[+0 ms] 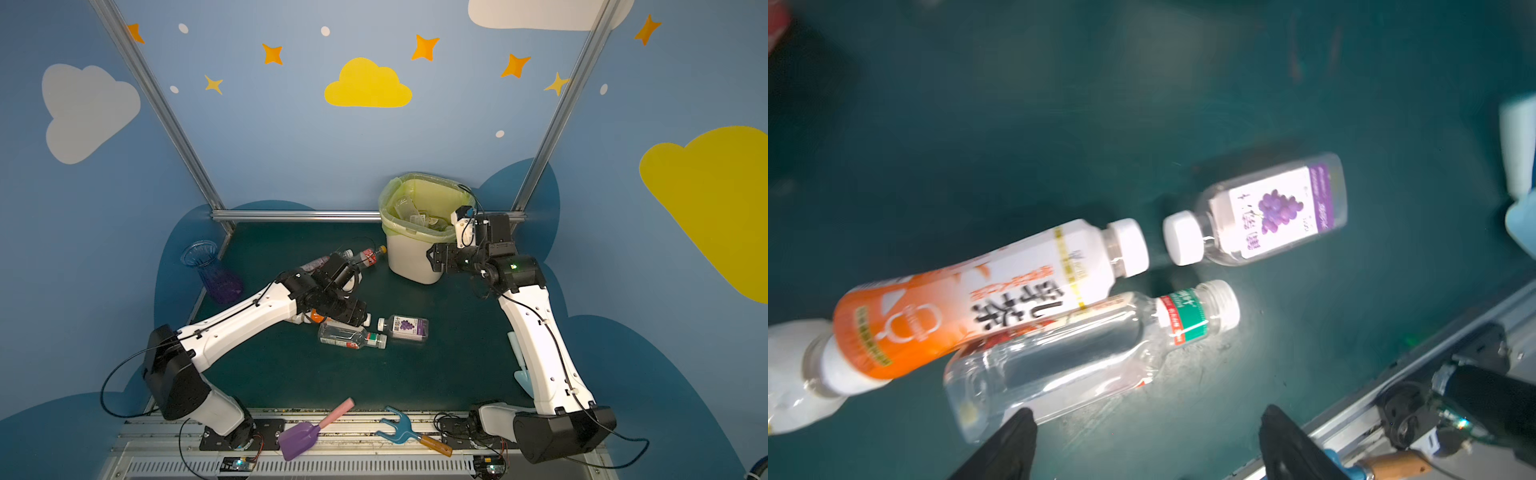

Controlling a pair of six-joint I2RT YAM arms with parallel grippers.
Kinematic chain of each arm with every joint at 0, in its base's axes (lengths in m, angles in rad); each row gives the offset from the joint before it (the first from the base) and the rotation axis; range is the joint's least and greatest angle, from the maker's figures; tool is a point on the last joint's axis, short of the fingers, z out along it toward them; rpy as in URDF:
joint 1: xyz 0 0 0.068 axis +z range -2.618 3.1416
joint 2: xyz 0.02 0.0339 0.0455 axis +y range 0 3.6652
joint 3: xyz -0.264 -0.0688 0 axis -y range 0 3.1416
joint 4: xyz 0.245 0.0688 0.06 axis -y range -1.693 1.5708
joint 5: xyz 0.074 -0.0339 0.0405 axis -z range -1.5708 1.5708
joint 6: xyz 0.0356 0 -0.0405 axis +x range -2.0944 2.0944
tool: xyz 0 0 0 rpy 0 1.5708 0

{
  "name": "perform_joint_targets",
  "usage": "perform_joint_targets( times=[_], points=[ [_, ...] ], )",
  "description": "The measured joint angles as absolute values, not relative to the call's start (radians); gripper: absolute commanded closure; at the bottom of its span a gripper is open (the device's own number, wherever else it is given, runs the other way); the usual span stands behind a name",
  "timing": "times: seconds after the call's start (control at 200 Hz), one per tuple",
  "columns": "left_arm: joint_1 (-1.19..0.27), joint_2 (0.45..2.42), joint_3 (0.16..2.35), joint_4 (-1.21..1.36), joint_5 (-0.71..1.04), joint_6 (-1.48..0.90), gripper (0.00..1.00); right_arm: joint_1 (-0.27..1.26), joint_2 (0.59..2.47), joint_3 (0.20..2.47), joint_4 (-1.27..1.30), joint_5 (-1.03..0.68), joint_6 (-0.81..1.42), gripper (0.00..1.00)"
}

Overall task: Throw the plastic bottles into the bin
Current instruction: 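Withdraw right arm while left gripper reaches to purple grape-juice bottle, then close left gripper on the purple-label grape-juice bottle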

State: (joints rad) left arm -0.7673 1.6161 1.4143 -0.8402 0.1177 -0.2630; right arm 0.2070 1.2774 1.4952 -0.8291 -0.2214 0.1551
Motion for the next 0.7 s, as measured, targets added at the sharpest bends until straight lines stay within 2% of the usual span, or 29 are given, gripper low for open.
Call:
perform_joint_targets(
  times=[0.381,0.701],
  points=[
    [-0.844,1.812,1.576,-0.827,0.114,-0.167,0.14,0.049,1.243,1.383,-0.854,-0.361,0.31,0.09],
    [-0.898,1.974,1.743,-0.85,0.126,-0.051,0.09,-0.116,1.243,1.212,-0.857,-0.536,0.37,0.1]
  ],
)
